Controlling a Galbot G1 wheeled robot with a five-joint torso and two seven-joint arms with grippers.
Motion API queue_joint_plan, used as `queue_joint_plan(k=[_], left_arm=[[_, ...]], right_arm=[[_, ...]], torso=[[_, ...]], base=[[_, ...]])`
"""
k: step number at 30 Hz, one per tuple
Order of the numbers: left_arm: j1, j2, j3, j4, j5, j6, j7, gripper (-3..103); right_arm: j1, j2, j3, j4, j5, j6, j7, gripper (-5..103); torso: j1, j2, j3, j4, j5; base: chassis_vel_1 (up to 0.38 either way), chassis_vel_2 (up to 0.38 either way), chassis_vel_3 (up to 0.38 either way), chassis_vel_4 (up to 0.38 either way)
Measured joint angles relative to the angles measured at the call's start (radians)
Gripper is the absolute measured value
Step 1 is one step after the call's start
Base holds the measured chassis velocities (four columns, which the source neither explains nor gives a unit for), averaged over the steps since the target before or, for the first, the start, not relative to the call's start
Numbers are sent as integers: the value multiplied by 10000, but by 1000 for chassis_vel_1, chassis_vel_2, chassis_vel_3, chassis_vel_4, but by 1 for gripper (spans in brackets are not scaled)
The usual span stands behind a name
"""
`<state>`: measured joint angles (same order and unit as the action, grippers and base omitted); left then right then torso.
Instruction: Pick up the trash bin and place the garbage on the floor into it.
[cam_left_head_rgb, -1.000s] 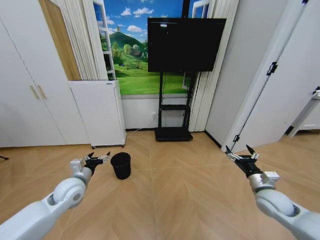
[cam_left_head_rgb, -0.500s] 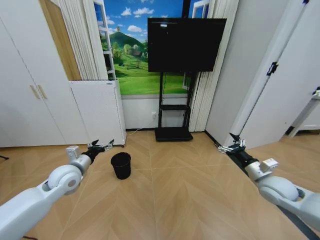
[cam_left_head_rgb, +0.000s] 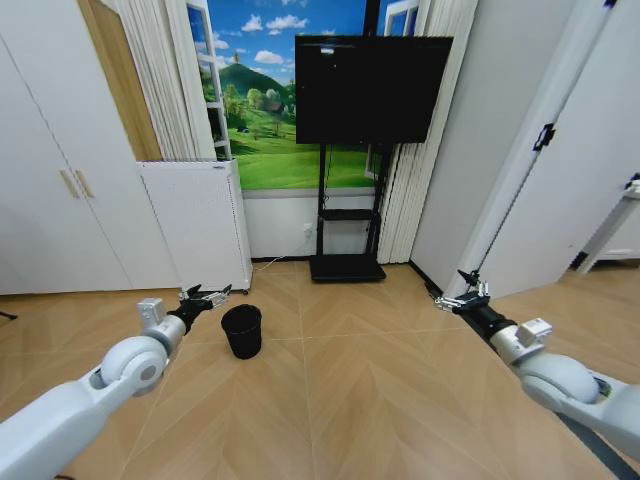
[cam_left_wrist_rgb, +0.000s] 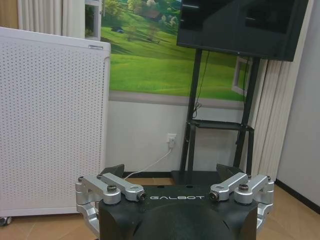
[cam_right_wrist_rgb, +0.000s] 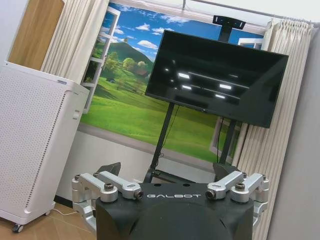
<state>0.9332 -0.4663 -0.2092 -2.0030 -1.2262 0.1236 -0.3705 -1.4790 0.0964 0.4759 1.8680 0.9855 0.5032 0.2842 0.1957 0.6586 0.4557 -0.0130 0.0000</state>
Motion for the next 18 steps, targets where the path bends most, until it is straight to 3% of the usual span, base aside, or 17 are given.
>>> queue_joint_plan(k=[18], left_arm=[[4, 29, -35, 30, -55, 31, 182, 100]], right_arm=[[-11, 41, 11, 130, 211, -36, 155, 100]], torso=[[0, 0, 0, 1, 0]], base=[[0, 0, 0, 0]])
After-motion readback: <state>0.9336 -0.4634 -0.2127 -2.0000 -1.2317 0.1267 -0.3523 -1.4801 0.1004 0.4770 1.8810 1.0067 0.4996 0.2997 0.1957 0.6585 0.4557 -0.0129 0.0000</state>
